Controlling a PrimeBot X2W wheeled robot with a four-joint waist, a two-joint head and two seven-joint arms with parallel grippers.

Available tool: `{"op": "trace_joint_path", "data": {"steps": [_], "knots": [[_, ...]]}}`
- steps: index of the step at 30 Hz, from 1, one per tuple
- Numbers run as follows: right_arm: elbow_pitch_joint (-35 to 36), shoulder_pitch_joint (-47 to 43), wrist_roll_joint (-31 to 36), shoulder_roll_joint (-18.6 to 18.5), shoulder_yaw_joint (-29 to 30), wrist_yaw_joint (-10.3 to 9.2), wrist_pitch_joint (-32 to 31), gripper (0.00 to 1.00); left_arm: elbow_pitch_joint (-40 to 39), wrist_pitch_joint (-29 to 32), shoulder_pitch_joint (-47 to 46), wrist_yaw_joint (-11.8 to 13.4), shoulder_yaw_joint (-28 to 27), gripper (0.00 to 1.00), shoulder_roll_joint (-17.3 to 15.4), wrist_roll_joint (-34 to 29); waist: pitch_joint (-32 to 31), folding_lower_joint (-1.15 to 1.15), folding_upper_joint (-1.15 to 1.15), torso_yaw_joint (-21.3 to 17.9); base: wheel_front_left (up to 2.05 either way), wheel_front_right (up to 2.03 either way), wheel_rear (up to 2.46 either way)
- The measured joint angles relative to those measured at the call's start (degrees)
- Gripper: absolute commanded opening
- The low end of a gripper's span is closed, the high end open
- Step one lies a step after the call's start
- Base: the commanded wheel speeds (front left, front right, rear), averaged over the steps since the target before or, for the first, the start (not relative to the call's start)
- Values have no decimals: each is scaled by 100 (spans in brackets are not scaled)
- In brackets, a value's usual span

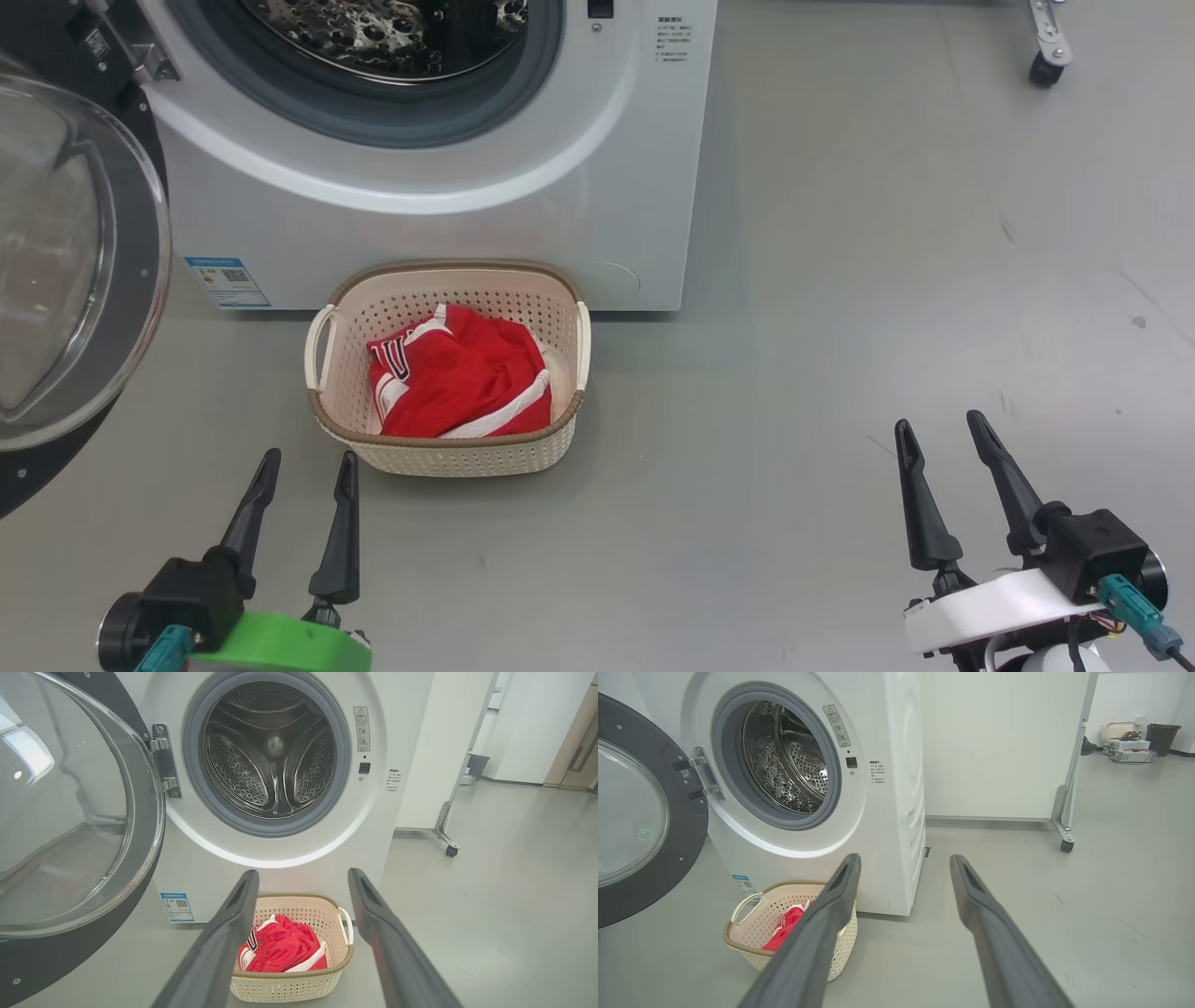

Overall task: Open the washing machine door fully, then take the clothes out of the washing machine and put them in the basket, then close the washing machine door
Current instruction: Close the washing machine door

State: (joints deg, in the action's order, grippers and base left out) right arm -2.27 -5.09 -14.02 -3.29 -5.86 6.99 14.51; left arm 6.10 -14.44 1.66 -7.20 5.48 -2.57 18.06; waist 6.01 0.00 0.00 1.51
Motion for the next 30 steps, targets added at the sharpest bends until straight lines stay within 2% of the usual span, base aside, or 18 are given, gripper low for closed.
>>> {"op": "trace_joint_path", "data": {"steps": [18,30], "knots": [[26,1,-38,-104,-320,0,0,100,0,0,-5,0,-89,100,1,-1,20,0,0,1022,0,0,0],[3,1,-70,-174,-404,0,0,100,49,0,3,0,-109,100,2,-1,-63,0,0,1885,0,0,0]]}}
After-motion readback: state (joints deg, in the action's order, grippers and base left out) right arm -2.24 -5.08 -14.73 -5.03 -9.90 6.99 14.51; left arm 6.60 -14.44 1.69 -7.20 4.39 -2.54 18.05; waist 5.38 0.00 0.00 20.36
